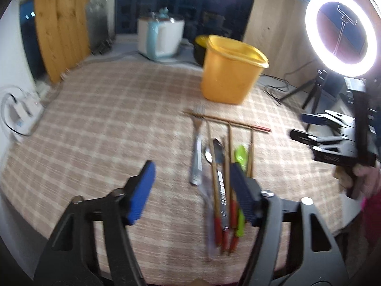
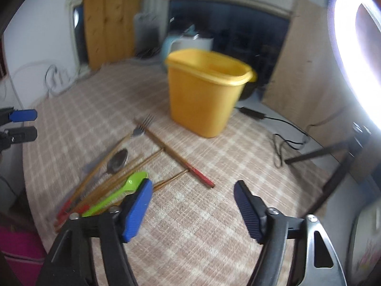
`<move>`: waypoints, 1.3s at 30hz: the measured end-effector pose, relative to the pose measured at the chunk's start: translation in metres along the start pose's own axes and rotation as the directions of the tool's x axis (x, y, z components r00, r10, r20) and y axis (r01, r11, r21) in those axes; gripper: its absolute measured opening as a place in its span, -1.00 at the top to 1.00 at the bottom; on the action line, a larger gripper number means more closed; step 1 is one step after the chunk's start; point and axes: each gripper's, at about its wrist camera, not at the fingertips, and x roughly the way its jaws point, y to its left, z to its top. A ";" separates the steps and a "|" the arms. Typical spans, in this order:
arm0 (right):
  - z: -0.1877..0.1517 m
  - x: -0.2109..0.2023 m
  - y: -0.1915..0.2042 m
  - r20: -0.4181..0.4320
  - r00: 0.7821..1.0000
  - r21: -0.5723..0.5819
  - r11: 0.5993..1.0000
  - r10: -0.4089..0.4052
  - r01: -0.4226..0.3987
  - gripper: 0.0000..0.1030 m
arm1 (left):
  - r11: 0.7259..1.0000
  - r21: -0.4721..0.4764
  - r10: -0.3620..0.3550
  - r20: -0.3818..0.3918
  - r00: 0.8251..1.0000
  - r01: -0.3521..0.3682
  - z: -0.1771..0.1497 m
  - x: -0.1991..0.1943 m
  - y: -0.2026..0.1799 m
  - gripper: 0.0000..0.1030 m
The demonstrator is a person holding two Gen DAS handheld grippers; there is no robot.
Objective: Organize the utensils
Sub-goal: 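Close the left tool on the metal fork while the right tool grasps a red-tipped chopstick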
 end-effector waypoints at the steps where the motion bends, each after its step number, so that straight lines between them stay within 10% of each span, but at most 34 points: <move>1: 0.003 0.009 -0.001 -0.027 0.999 -0.004 0.999 0.033 -0.033 -0.02 | 1.000 -0.003 -0.017 -0.012 1.000 0.017 -0.002 0.003 -0.002 -0.05; 14: 0.044 0.093 0.011 -0.242 0.967 -0.192 0.972 0.083 -0.132 0.50 | 0.999 -0.025 -0.024 -0.167 0.986 0.021 -0.008 0.020 0.011 0.42; 39: 0.061 0.141 0.023 -0.349 0.928 -0.247 0.942 0.134 -0.229 0.84 | 1.000 -0.021 -0.003 -0.204 0.979 -0.002 -0.005 0.045 0.029 0.42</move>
